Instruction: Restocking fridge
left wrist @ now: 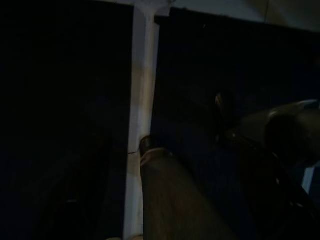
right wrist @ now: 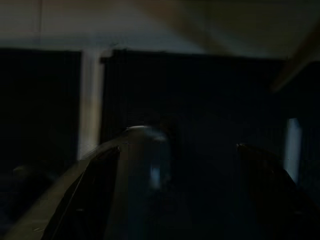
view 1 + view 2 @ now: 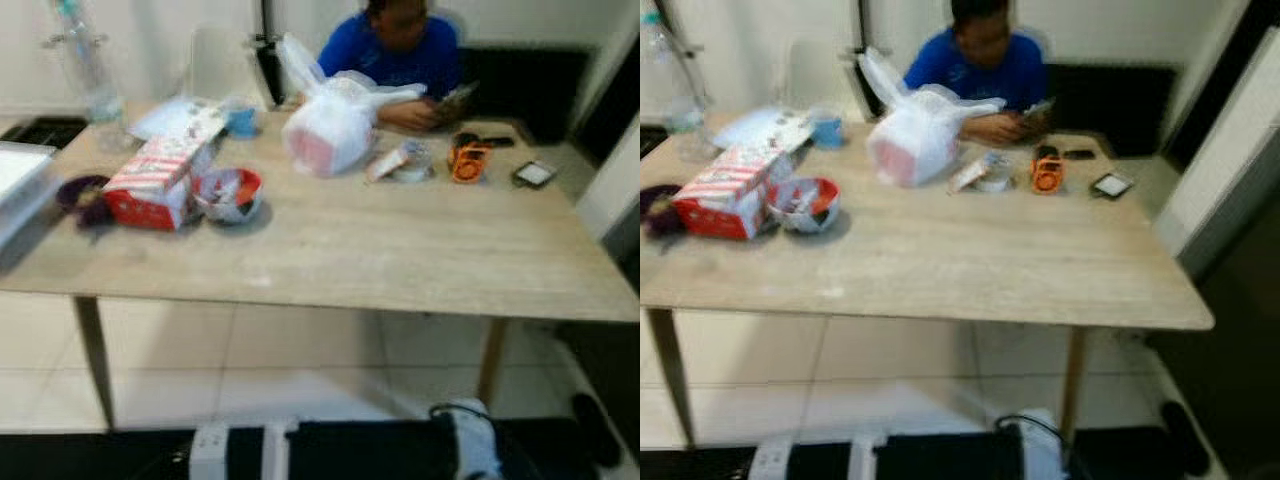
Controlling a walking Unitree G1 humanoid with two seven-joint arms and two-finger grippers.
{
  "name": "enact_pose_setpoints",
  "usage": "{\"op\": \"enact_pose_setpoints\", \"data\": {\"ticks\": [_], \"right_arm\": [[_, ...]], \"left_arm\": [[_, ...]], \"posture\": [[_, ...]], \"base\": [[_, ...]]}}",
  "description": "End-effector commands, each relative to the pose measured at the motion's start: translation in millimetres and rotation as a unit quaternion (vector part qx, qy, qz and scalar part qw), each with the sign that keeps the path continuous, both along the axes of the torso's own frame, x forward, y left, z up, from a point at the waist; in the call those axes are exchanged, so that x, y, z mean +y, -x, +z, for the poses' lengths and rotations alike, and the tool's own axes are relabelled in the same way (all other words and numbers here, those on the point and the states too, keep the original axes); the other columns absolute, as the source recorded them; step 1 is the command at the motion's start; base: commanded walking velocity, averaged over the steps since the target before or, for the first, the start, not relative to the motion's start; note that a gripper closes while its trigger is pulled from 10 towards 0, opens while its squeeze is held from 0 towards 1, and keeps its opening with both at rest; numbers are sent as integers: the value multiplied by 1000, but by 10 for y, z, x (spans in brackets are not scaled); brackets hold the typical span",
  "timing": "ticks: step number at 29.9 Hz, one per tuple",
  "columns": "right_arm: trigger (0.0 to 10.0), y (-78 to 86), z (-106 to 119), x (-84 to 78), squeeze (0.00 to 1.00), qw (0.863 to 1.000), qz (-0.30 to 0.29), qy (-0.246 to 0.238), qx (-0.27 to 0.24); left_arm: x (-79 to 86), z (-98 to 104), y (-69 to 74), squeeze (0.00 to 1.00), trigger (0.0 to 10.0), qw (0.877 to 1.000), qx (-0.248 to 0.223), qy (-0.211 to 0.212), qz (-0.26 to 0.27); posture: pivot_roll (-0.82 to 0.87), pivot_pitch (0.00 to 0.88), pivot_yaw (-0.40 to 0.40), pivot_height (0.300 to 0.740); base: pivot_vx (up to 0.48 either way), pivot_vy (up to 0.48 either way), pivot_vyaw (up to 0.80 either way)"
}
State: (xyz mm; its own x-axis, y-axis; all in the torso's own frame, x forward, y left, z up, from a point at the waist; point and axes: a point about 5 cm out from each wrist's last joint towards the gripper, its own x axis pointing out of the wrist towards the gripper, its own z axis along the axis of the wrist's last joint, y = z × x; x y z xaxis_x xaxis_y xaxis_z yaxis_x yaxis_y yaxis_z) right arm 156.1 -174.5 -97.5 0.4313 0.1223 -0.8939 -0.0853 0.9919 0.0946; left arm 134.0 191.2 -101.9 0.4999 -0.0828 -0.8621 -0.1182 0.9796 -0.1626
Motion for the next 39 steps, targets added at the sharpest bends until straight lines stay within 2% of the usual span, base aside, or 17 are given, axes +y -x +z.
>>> {"op": "enact_pose_setpoints", "data": {"ticks": [1,8,30,39], "right_arm": [[10000,-15,11,-51,0,1000,-1,8,-4],[10000,-14,11,-47,0,1000,-4,6,-6],[10000,-21,13,-44,0,1000,6,10,-7],[10000,-24,14,-41,0,1000,3,8,-8]], "left_arm": [[0,23,-66,0,10000,1000,-8,1,-4],[-22,27,-73,0,10000,1000,-12,10,-17],[-22,28,-70,0,10000,999,-12,6,-32],[-21,15,-46,0,10000,1000,-4,2,-30]], "posture": [[-36,0,30,740],[-35,0,31,740],[-33,0,28,740],[-32,0,31,740]], "base": [[0,0,0],[0,0,0],[267,0,0],[0,0,0]]}}
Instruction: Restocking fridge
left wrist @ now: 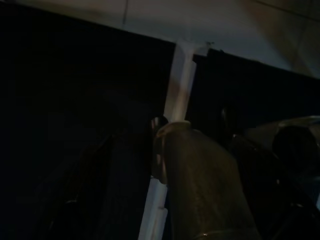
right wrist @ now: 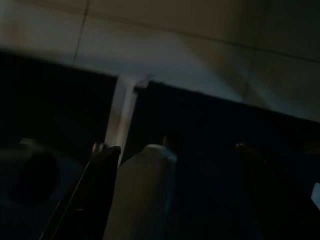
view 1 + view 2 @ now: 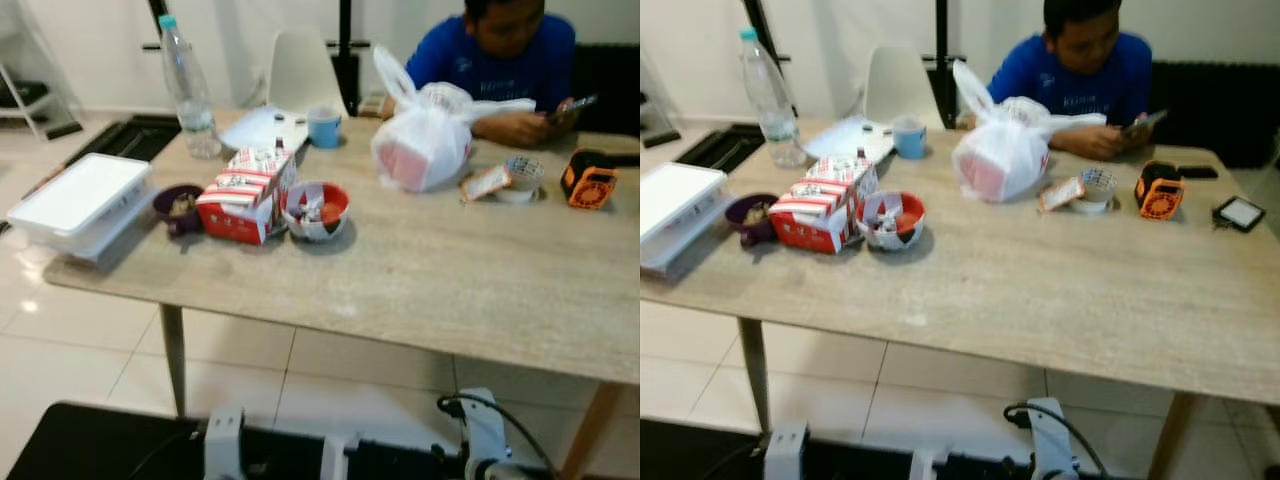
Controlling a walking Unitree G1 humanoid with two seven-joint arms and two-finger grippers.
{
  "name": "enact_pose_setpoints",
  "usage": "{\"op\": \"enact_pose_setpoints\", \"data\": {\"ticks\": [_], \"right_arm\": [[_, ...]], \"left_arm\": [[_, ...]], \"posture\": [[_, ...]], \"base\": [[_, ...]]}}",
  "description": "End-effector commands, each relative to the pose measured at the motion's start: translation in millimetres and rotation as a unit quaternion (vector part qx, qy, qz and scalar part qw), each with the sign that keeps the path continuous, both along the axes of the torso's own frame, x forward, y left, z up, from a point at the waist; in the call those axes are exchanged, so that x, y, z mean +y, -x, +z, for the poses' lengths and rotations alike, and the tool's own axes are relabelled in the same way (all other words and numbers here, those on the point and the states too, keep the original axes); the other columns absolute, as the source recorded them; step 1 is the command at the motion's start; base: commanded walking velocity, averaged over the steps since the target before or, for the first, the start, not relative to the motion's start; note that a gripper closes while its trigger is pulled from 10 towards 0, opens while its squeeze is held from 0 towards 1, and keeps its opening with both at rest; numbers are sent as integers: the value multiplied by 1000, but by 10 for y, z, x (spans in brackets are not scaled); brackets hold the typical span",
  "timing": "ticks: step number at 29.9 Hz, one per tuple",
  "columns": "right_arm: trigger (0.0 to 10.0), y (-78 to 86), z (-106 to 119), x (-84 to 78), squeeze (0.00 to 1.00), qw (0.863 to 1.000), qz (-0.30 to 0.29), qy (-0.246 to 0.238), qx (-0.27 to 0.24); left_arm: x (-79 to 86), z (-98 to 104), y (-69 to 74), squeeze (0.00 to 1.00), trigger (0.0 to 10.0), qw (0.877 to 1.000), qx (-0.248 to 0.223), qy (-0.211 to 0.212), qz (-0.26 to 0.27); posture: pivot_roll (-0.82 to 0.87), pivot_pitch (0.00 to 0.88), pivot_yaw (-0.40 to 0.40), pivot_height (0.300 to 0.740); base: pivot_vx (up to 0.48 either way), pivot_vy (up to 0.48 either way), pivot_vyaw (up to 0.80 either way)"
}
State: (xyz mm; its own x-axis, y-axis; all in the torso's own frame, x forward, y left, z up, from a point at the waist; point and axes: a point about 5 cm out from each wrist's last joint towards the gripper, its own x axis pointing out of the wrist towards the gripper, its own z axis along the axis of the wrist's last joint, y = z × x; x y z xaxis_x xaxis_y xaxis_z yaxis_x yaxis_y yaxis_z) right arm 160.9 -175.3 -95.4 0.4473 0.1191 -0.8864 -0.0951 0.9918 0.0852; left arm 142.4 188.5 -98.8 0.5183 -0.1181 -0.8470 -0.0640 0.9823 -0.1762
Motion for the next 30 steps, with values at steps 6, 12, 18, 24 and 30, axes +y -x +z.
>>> {"op": "enact_pose_setpoints", "data": {"ticks": [6,12,18,24,30], "right_arm": [[10000,25,-7,-33,0,1000,-2,4,2],[10000,25,-7,-32,0,1000,-3,3,2],[10000,24,-7,-31,0,1000,-4,3,2],[10000,25,-7,-31,0,1000,-4,3,2],[10000,25,-7,-30,0,1000,-4,2,3]], "left_arm": [[-14,-20,53,0,10000,1000,10,0,-20],[-30,-29,71,0,10000,1000,14,0,-22],[-5,-26,65,0,10000,1000,12,-4,-2],[38,-25,77,0,10000,1000,12,-9,10],[120,-24,108,0,10000,999,13,-16,32]], "posture": [[-32,0,30,740],[-32,0,30,740],[-33,0,30,740],[-33,0,30,740],[-33,0,30,740]], "base": [[0,-201,0],[0,-468,0],[0,-216,0],[0,0,0],[0,0,0]]}}
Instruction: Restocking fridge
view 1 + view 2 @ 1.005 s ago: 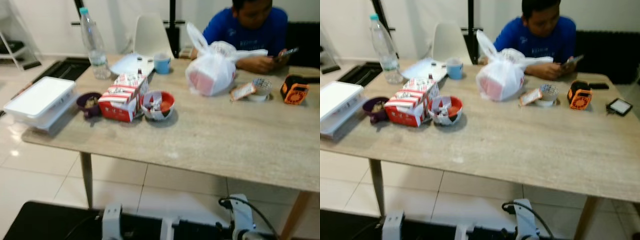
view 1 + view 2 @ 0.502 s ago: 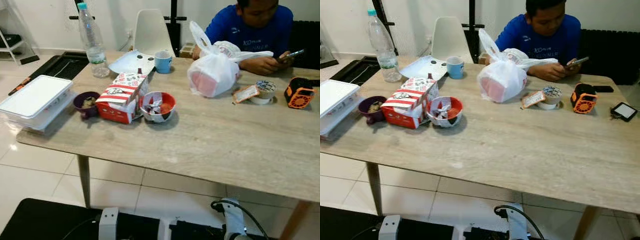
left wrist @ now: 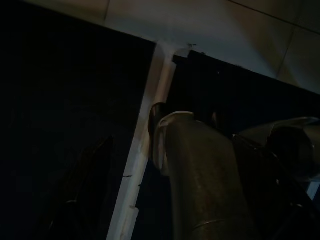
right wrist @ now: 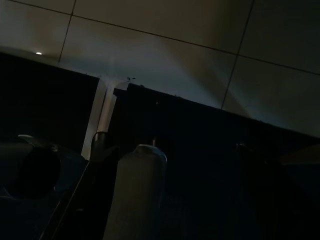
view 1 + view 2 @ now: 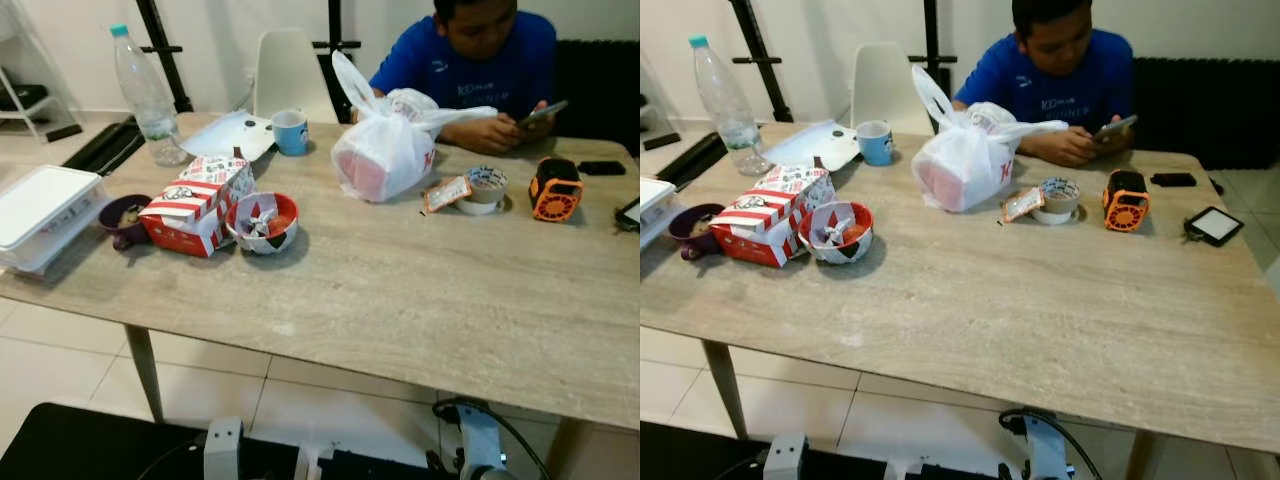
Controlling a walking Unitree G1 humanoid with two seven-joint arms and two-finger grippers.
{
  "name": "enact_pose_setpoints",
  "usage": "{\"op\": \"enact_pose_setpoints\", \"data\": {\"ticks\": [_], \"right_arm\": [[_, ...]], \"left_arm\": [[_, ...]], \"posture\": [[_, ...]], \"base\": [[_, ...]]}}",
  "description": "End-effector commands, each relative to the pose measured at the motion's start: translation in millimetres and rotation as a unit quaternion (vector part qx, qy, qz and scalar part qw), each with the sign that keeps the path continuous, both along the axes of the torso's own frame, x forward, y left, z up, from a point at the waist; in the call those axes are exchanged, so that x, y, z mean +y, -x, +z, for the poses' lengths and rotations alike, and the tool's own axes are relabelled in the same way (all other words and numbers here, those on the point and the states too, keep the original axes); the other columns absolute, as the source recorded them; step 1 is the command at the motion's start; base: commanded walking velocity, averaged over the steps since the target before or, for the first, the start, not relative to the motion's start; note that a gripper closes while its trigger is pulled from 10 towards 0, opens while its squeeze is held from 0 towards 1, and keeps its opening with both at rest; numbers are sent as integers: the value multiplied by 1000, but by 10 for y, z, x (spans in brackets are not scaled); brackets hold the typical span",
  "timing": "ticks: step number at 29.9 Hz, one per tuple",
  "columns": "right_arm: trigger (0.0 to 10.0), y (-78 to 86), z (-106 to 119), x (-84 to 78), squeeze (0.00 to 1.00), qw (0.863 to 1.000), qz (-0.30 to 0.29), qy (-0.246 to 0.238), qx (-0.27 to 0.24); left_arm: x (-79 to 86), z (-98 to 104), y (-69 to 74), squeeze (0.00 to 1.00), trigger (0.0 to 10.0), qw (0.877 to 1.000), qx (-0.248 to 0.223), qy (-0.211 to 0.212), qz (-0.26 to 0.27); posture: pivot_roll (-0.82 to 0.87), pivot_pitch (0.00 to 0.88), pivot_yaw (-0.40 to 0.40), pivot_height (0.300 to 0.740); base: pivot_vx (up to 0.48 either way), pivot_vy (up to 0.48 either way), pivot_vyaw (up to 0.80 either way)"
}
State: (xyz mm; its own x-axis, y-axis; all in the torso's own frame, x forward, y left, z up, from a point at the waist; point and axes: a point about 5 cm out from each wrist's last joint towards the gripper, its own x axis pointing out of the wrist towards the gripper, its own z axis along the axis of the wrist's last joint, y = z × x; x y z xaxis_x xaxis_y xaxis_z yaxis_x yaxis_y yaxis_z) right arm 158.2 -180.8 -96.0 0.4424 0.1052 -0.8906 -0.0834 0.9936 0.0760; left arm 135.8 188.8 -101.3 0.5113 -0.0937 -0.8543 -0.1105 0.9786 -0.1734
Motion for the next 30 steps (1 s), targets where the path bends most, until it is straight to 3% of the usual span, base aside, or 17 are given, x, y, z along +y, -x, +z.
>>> {"op": "enact_pose_setpoints", "data": {"ticks": [1,11,22,23,24,27,28,30], "right_arm": [[10000,-2,-1,25,0,1000,1,-4,-1],[10000,-8,2,22,0,1000,1,-4,-1],[10000,-1,-1,22,0,1000,4,-4,1],[10000,0,-2,24,0,1000,4,-4,2],[10000,4,-4,27,0,1000,5,-5,2],[10000,5,-4,29,0,1000,5,-6,2],[10000,6,-5,31,0,1000,5,-6,2],[10000,8,-6,34,0,1000,5,-8,3]], "left_arm": [[180,3,62,0,10000,999,6,-22,26],[337,3,154,0,10000,997,12,-36,64],[581,34,233,0,10000,987,12,-73,145],[657,50,253,0,10000,982,9,-80,170],[879,101,331,0,10000,965,3,-108,238],[972,128,364,0,10000,956,0,-119,269],[1106,171,412,192,10000,941,-7,-133,311],[1363,270,514,192,10000,908,-22,-157,387]], "posture": [[-33,0,30,740],[-26,0,27,740],[-23,0,29,740],[-23,0,29,740],[-22,0,30,740],[-22,0,30,740],[-21,0,32,740],[-21,0,32,740]], "base": [[0,0,0],[0,-365,0],[0,0,0],[0,0,0],[0,0,0],[0,0,0],[0,0,0],[0,0,0]]}}
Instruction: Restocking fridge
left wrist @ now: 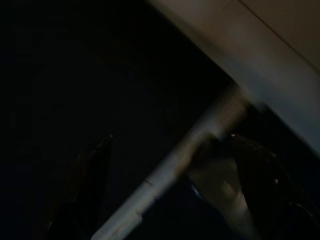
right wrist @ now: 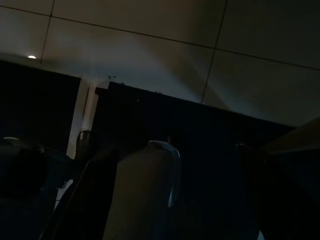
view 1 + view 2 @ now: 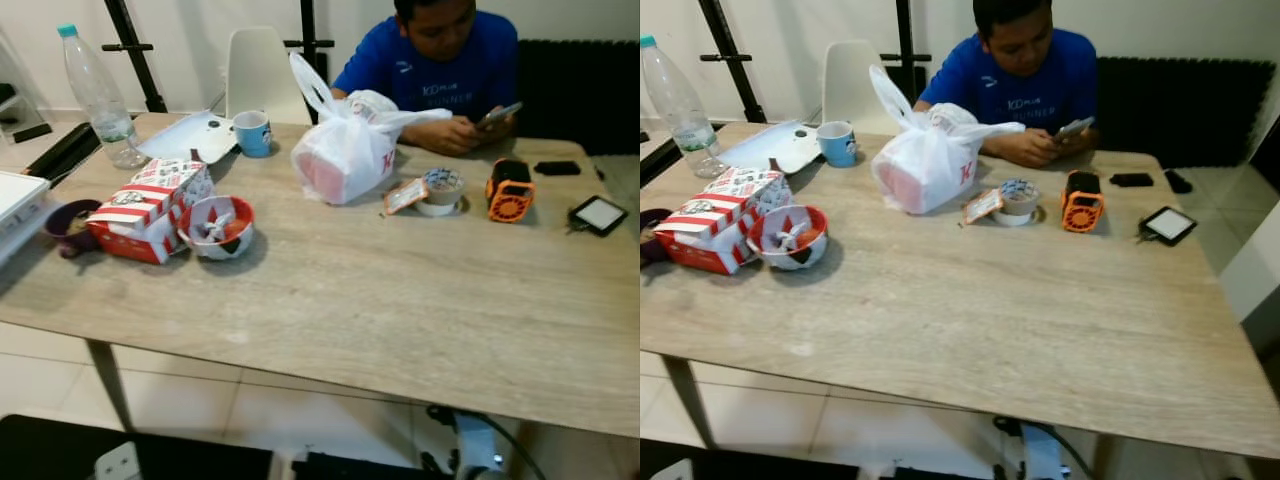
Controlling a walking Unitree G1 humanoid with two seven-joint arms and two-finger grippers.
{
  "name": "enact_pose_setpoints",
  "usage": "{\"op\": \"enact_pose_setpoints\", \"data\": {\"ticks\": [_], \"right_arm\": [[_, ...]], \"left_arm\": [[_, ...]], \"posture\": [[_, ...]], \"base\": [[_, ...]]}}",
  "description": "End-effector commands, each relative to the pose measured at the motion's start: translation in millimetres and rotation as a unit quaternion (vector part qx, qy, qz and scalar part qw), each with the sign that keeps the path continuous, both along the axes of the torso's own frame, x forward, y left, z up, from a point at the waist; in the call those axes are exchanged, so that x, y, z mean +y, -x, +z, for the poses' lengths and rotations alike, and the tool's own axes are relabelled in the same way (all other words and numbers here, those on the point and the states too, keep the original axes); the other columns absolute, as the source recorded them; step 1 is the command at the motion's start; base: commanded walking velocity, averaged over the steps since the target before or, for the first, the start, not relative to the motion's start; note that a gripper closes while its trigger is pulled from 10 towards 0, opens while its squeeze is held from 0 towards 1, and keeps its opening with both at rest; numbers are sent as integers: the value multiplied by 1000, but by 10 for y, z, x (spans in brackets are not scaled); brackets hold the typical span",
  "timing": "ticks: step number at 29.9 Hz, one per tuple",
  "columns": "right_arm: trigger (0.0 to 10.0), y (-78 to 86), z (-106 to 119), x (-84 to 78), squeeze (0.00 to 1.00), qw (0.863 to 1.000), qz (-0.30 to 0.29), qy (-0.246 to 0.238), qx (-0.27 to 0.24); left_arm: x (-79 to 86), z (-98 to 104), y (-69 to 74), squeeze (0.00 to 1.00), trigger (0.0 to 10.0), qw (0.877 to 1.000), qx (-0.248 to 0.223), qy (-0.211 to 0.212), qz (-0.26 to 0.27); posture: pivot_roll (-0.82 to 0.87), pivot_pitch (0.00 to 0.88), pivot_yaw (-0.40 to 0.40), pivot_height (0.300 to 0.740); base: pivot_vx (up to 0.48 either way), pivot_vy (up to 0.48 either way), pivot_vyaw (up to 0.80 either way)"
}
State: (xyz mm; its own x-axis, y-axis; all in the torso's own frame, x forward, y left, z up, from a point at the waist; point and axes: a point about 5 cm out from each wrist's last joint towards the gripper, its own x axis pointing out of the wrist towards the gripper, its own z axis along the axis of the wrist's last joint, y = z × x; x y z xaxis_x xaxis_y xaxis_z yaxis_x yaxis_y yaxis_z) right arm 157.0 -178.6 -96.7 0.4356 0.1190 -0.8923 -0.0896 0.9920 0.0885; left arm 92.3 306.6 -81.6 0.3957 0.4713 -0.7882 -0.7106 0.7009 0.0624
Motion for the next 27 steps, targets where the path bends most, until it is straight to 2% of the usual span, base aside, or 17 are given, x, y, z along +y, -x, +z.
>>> {"op": "enact_pose_setpoints", "data": {"ticks": [1,4,6,7,8,9,11,15,17,18,19,20,21,22,23,25,27], "right_arm": [[10000,-4,0,18,0,1000,1,-3,-1],[10000,-5,0,31,0,1000,1,-5,-1],[10000,-9,0,35,0,1000,1,-6,-1],[10000,-9,0,35,0,1000,1,-6,-1],[10000,-10,1,36,0,1000,1,-6,-1],[10000,-10,0,37,0,1000,-1,-6,-1],[10000,-9,0,37,0,1000,-2,-7,-1],[10000,-7,0,34,0,1000,-5,-7,-1],[10000,-7,0,31,0,1000,-4,-6,0],[10000,-6,0,29,0,1000,-3,-6,0],[10000,-6,0,29,0,1000,-3,-6,0],[10000,-6,0,27,0,1000,-3,-6,0],[10000,-4,-1,25,0,1000,-3,-6,0],[10000,-4,-1,25,0,1000,-3,-6,0],[10000,-3,-1,24,0,1000,-2,-6,1],[10000,-2,-1,21,0,1000,-3,-6,1],[10000,-1,-1,17,0,1000,-4,-6,1]], "left_arm": [[378,168,140,1000,10000,993,-25,-52,105],[745,397,229,1000,10000,974,-60,-105,190],[932,545,238,1000,10000,961,-83,-133,226],[932,545,238,1000,10000,961,-83,-133,226],[1019,624,229,1000,10000,955,-97,-146,241],[1176,783,195,1000,10000,941,-128,-167,267],[1223,835,182,1000,10000,936,-138,-174,274],[1471,1210,-42,1000,10000,906,-228,-210,289],[1563,1416,-202,1000,10000,893,-286,-217,271],[1615,1590,-344,698,10000,889,-314,-236,236],[1615,1590,-344,698,10000,889,-314,-236,236],[1657,1754,-468,0,10000,884,-335,-254,204],[1682,1885,-567,0,10000,881,-348,-268,176],[1682,1885,-567,0,10000,881,-348,-268,176],[1694,2019,-674,0,10000,874,-371,-275,151],[1627,2357,-1027,0,10000,844,-463,-261,73],[1518,2597,-1273,0,10000,815,-523,-249,1]], "posture": [[-7,0,33,740],[-5,0,35,740],[-6,0,37,740],[-6,0,37,740],[-8,0,40,740],[-8,0,40,740],[-8,0,40,740],[-11,0,39,740],[-12,0,38,740],[-12,0,35,740],[-12,0,35,740],[-12,0,35,740],[-9,0,34,740],[-9,0,34,740],[-10,0,35,740],[-13,0,34,740],[-15,0,33,740]], "base": [[0,0,0],[0,0,0],[0,0,0],[0,0,0],[0,0,0],[0,0,0],[0,0,0],[0,0,0],[0,0,0],[0,0,0],[0,0,0],[0,0,0],[0,0,0],[0,0,0],[0,0,0],[0,0,0],[0,0,0]]}}
